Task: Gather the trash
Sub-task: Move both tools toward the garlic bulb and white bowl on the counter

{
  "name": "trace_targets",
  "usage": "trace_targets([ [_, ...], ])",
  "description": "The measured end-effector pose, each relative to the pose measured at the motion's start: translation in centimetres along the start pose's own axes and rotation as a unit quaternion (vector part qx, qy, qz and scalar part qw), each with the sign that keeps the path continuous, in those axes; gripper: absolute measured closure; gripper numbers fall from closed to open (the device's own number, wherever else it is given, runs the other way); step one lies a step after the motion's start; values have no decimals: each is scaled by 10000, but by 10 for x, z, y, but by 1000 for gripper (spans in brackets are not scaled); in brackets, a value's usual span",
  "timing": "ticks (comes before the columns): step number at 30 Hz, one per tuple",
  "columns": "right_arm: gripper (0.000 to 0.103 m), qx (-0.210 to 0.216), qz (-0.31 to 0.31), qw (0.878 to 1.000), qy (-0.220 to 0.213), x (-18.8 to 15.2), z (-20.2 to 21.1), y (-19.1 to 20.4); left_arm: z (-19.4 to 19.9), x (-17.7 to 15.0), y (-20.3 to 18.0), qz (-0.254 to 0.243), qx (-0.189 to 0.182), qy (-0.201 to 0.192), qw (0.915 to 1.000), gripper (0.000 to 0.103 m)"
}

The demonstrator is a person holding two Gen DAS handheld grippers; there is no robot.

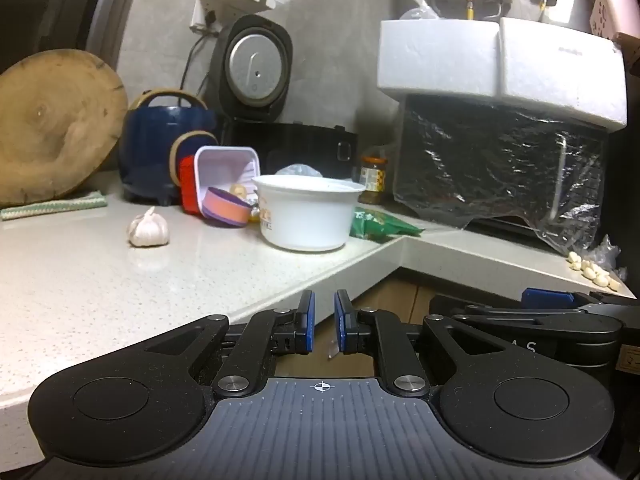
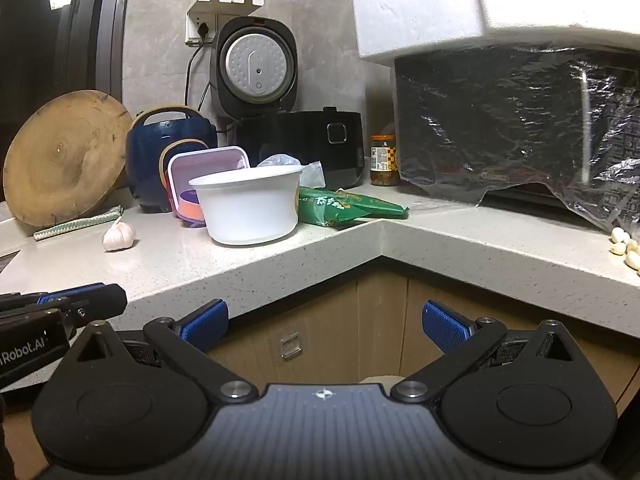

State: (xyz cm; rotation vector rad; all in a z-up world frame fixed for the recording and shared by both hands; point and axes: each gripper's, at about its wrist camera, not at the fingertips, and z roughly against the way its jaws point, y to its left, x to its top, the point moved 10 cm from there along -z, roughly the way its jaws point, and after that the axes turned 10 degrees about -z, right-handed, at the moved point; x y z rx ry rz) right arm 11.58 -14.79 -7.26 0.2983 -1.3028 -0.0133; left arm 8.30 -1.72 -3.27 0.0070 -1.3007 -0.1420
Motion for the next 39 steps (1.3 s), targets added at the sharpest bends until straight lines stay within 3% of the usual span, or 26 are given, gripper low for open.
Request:
trace_targets([
  [6,0,137,-150,9998,-18,1,3,-2,3,5,1,-26,42,-52,10000,89],
  [12,0,696,-423,9966,128,-4,-1,6,2,10,1,-160,77,-21,9998,89],
  [16,0,606,-199,9978,161,3,-4,6,-7,21,4,-279,112,118,9995,89],
  [18,0,534,-152,9984,145,14,-9,2,-13,33,8,-294,56,229,9993,89],
  [21,0,464,-158,9971,585,29,-26,-16,-24,58,20,-335,20,356,9988,87],
  [25,0,458,-193,9964,689,67,-51,-40,-47,98,55,-517,489,303,9970,86],
  [27,0,401,-177,9960,780,85,-66,-53,-64,112,79,-220,413,319,9984,86],
  [29,0,219,-108,9962,836,101,-80,-69,-82,115,105,412,240,599,9971,87],
  [33,0,-238,176,9961,835,119,-103,-95,-117,100,141,1459,-93,1270,9811,86],
  [35,0,-465,315,9940,935,121,-118,-108,-130,90,144,1583,-203,1491,9759,86],
  [39,0,-753,326,9898,1165,119,-141,-127,-145,87,139,1454,-400,1603,9755,86],
])
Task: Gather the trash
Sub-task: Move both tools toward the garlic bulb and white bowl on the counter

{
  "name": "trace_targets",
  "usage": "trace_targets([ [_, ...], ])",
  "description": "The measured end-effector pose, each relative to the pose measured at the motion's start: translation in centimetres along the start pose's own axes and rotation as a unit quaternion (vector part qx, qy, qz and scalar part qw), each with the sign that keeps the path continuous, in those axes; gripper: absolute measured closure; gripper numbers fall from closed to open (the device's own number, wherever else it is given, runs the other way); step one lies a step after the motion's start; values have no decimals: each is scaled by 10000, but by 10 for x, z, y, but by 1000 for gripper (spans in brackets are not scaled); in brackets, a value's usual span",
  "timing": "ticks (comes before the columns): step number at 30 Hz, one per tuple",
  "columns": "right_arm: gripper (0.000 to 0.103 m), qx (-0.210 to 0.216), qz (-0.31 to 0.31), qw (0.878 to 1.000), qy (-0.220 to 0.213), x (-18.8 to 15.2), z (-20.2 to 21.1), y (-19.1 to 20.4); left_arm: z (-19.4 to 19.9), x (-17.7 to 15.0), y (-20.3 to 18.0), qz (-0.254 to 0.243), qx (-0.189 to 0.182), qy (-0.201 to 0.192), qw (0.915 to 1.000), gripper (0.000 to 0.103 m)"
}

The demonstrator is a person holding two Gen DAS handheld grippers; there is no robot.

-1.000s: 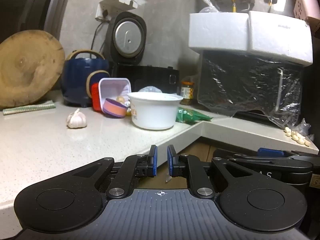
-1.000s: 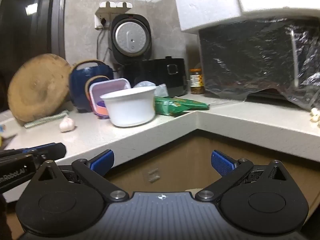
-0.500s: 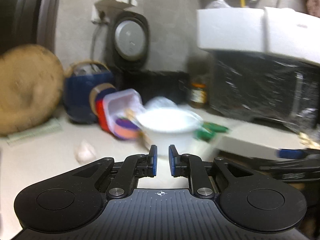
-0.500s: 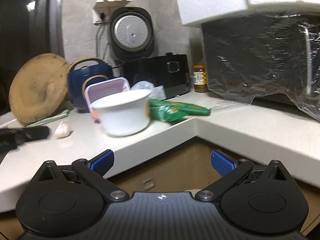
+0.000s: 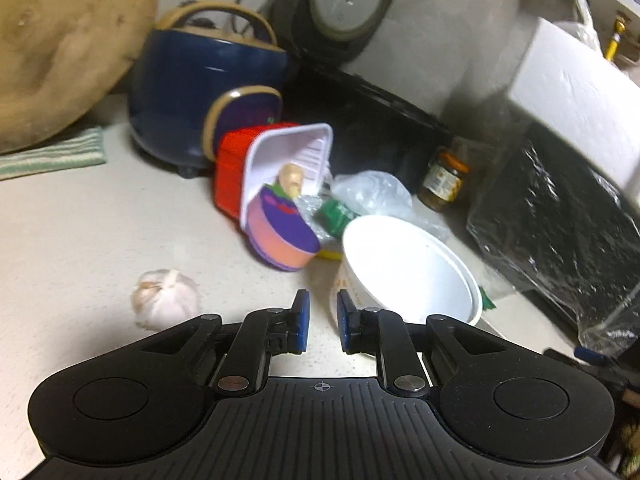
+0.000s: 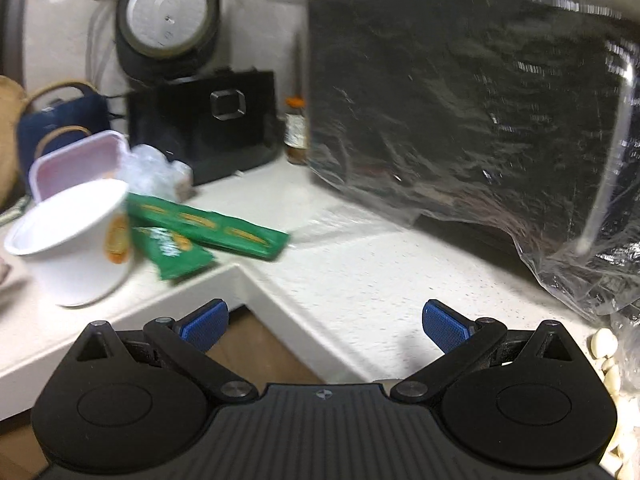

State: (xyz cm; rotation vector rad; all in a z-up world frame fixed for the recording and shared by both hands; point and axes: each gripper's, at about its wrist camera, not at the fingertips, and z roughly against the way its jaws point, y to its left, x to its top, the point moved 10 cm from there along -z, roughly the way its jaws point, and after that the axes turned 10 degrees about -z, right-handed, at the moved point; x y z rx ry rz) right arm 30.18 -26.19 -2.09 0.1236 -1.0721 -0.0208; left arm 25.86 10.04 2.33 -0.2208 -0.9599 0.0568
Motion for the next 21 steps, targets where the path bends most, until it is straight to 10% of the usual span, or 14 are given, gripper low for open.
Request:
trace_targets([
  [8,0,-146,-710,9964,448,-12,-34,-38,2,2,9,-1134,729,-115,9908,86],
  [21,0,-350,-849,9945,494,-21,-55,-45,-2,6,54,-1140,890,-153,9894,86],
])
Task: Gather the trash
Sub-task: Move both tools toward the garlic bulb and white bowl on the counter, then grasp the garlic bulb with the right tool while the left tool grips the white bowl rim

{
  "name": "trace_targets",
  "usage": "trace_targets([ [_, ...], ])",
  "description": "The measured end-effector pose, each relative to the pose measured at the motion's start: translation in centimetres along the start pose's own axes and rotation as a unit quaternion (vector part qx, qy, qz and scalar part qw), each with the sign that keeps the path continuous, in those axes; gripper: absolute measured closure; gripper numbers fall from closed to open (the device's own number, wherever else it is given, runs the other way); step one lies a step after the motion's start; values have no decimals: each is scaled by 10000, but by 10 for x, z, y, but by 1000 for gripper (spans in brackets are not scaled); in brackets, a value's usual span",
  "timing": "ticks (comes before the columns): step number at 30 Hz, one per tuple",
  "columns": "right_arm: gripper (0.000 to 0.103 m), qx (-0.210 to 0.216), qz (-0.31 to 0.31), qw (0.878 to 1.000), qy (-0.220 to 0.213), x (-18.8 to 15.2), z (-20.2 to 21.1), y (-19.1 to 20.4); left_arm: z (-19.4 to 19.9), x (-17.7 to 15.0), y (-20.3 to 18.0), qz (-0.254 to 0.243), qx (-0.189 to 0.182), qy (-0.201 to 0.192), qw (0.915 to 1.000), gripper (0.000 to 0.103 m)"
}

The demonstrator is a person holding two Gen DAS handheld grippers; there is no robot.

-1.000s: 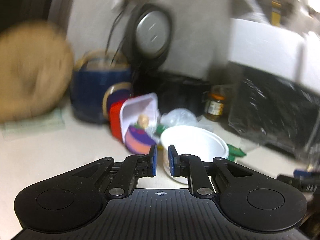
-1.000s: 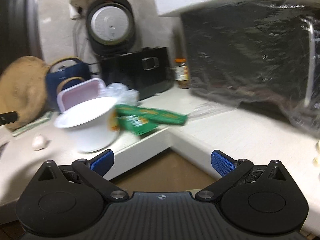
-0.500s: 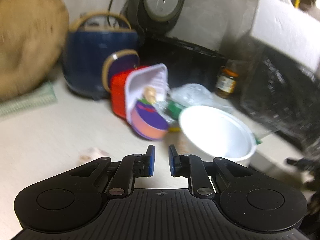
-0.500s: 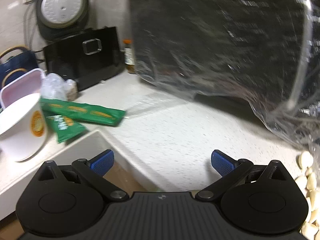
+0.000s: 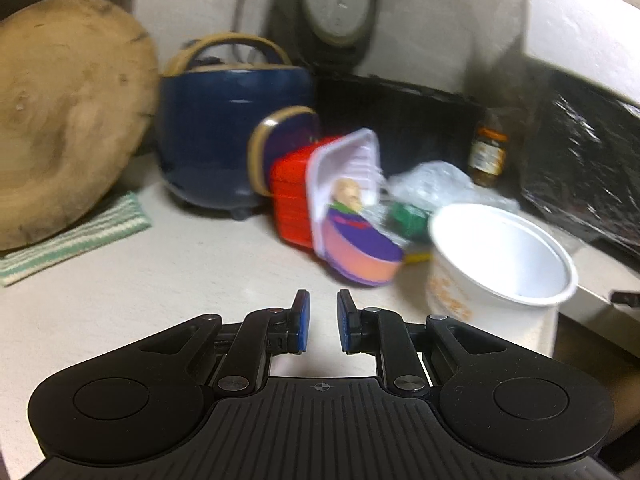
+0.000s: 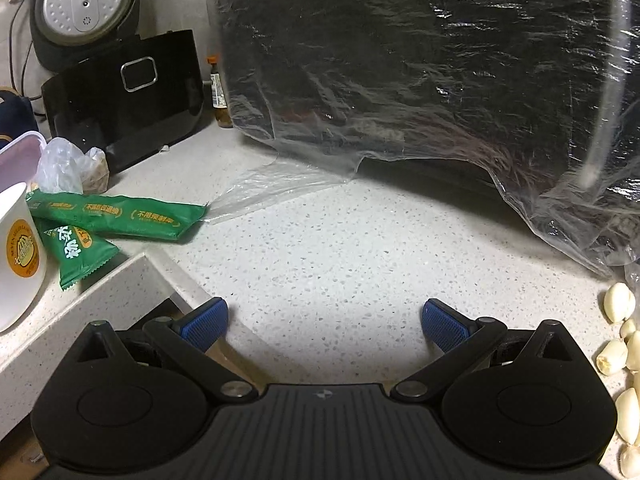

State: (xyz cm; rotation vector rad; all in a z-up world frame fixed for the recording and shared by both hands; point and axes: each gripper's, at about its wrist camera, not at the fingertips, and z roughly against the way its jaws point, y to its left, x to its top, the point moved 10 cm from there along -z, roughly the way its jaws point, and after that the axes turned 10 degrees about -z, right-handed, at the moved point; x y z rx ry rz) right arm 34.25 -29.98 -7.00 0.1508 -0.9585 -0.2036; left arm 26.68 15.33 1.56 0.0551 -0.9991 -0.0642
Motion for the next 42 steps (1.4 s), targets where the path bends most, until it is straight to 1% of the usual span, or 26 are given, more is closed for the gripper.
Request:
trace_targets([
  [2,0,79,74,9999,-42,-2,2,0,1,-3,18,191,167,-45,9997,86],
  [4,0,98,293,9995,81,-4,3,3,-1,-7,33,414,258,-22,9988,86],
  [6,0,5,599,9979,241,-7,2,6,-5,-13,45,635,283,40,9976,86],
  [9,0,-199,860,9957,270,-10,0,8,-16,-22,52,876,230,168,9958,86],
  [12,0,-238,951,9946,348,-9,-2,9,-22,-25,46,946,59,228,9952,87],
  [15,0,-238,906,9947,412,-8,-2,8,-20,-23,29,756,-89,149,9970,87],
  [17,0,-162,934,9955,88,-5,10,18,-18,-22,16,662,-294,144,9973,85],
  [18,0,-79,1031,9946,-99,-4,18,26,-18,-22,8,589,-397,160,9973,82],
  [19,0,26,1158,9928,-301,-4,27,38,-17,-22,0,462,-448,142,9978,75],
  [21,0,345,1362,9880,-644,-7,46,63,-14,-21,-19,125,-566,119,9982,74],
  [22,0,553,1430,9854,-737,-10,55,78,-13,-21,-27,-37,-632,103,9979,74],
  [24,0,958,1561,9805,-708,-19,67,105,-10,-22,-45,-410,-775,52,9961,74],
  [27,0,1552,1719,9709,-606,-37,78,145,-4,-25,-68,-1017,-876,-20,9910,74],
  [29,0,1924,1696,9650,-548,-48,82,169,-2,-28,-78,-1283,-891,8,9877,74],
  [30,0,2146,1666,9610,-517,-53,85,180,-2,-30,-81,-1322,-910,53,9870,74],
  [32,0,2552,1591,9527,-443,-64,91,205,1,-29,-79,-1232,-906,37,9882,74],
  [35,0,3163,1636,9341,-259,-85,101,242,6,-19,-61,-795,-781,-87,9937,75],
  [36,0,3262,1719,9293,-190,-93,102,253,6,-14,-53,-586,-776,-122,9952,76],
  [39,0,3360,1869,9231,-8,-109,95,281,0,-4,-29,41,-709,-112,9974,76],
  [42,0,3463,1869,9186,363,-125,83,301,-12,-8,-10,365,-628,24,9974,76],
])
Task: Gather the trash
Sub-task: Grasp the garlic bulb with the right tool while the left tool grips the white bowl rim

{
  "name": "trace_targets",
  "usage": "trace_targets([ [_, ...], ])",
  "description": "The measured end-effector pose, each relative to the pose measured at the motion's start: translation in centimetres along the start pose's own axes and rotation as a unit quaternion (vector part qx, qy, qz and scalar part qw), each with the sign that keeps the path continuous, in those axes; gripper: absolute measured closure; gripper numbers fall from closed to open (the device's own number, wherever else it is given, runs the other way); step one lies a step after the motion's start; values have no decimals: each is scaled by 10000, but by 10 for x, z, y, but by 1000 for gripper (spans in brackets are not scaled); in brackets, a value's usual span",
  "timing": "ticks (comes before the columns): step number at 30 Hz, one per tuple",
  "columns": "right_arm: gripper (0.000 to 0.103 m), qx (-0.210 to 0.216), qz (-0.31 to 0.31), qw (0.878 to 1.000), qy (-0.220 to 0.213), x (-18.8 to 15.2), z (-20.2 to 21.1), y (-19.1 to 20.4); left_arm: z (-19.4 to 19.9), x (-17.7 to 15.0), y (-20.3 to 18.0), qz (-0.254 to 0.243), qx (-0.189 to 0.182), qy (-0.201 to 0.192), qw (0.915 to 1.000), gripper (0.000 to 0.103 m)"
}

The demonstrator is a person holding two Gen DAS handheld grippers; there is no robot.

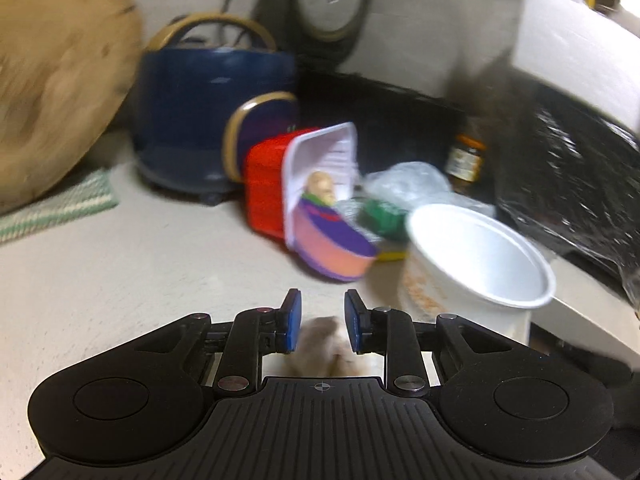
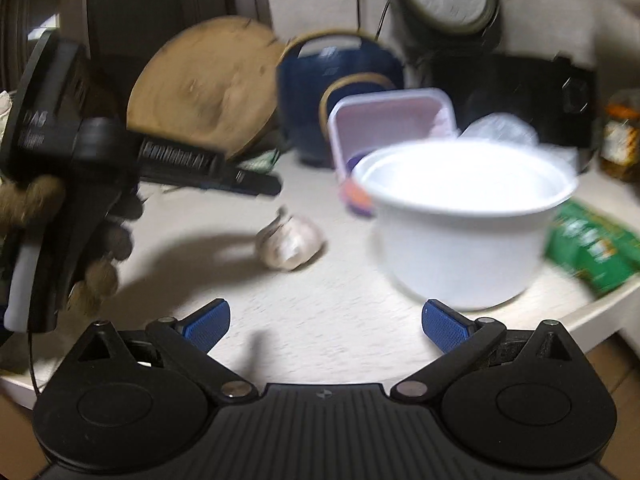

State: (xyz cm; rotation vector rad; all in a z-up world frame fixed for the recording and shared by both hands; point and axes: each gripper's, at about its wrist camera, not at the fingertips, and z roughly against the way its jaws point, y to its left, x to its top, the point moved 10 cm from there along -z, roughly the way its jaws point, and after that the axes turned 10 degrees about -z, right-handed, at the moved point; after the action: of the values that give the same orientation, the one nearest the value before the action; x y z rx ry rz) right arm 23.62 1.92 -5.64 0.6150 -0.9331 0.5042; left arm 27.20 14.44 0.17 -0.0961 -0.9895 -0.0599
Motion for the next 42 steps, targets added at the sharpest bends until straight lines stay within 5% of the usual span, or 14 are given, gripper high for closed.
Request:
trace_targets([
  [6,0,-79,132,9998,129,-8,-5,8,-16,-17,15,308,-114,181,9993,76],
  [16,0,1,252,9994,239,-9,-7,10,-18,-28,-34,36,-1075,508,9929,77],
  [24,10,-360,502,9980,-148,2,-23,22,0,-3,-8,796,-567,-96,9952,77],
  [29,22,-660,367,9971,-114,22,-46,16,1,9,-6,1109,-660,-189,9915,77],
  [34,40,-643,285,9973,234,28,-57,12,-11,23,-32,1099,-886,-159,9899,77],
  [35,53,-746,358,9964,193,28,-57,10,-13,24,-35,1072,-832,-164,9906,77],
  [42,54,-662,503,9965,90,11,-26,5,-35,31,-34,1050,-298,-74,9940,76],
])
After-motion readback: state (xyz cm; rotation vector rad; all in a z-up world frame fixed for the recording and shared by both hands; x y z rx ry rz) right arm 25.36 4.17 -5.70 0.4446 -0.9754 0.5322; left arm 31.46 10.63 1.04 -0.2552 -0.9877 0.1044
